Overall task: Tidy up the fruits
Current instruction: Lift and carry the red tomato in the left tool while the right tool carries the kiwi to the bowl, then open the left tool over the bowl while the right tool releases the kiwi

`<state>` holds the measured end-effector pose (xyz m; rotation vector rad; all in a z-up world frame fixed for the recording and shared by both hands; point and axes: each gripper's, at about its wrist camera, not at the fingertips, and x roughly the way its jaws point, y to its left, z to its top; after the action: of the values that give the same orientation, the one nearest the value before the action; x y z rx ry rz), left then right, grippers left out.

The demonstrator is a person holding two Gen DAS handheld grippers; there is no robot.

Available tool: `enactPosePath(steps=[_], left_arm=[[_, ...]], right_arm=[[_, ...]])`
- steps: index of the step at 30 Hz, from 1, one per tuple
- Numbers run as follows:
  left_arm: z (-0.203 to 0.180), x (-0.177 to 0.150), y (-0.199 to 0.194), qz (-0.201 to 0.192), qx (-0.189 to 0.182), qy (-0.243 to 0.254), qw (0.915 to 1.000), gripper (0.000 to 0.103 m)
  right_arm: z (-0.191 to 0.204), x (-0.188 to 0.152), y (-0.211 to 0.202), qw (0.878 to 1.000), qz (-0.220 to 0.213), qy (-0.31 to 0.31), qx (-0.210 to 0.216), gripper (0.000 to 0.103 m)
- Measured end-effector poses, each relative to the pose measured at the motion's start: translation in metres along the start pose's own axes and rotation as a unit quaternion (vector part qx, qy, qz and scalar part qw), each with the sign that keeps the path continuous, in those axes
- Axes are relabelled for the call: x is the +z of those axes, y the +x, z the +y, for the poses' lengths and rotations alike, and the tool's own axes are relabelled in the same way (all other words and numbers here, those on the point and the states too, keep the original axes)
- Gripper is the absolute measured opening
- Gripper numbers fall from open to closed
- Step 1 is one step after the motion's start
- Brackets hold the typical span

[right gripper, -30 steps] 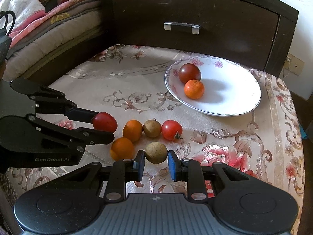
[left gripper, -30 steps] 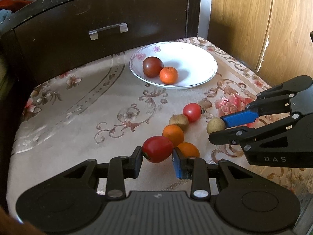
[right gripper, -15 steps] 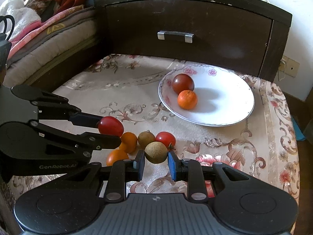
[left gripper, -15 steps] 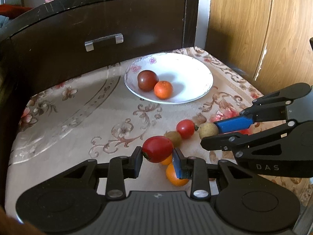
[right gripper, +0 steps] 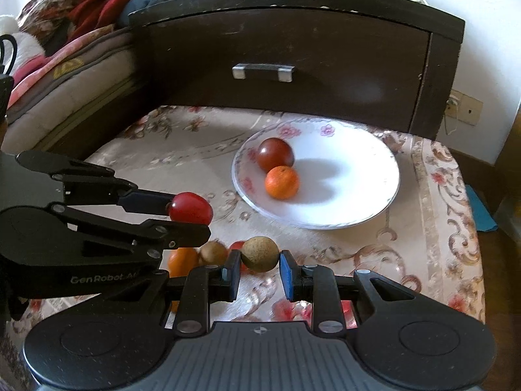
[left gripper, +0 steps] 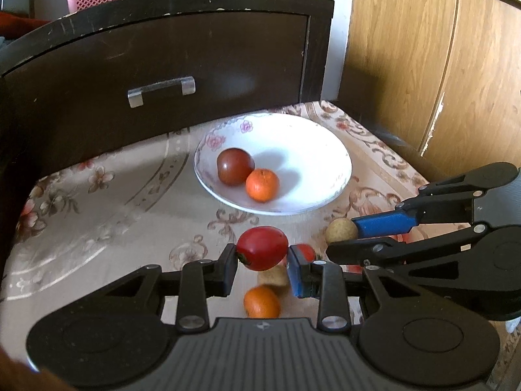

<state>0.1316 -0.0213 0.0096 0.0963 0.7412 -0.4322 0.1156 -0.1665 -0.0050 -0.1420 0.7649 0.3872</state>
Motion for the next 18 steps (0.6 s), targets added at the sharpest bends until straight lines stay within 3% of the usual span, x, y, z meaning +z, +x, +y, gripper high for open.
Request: enactPosePath(steps=[18], left_arm=[[0.003,0.035,0.037,-0.010,0.011,0.002,0.9999,0.040]], right_arm=[[-0.028,0.023,0.023,0.999,-0.026,-0.005,-0.028,0.021]])
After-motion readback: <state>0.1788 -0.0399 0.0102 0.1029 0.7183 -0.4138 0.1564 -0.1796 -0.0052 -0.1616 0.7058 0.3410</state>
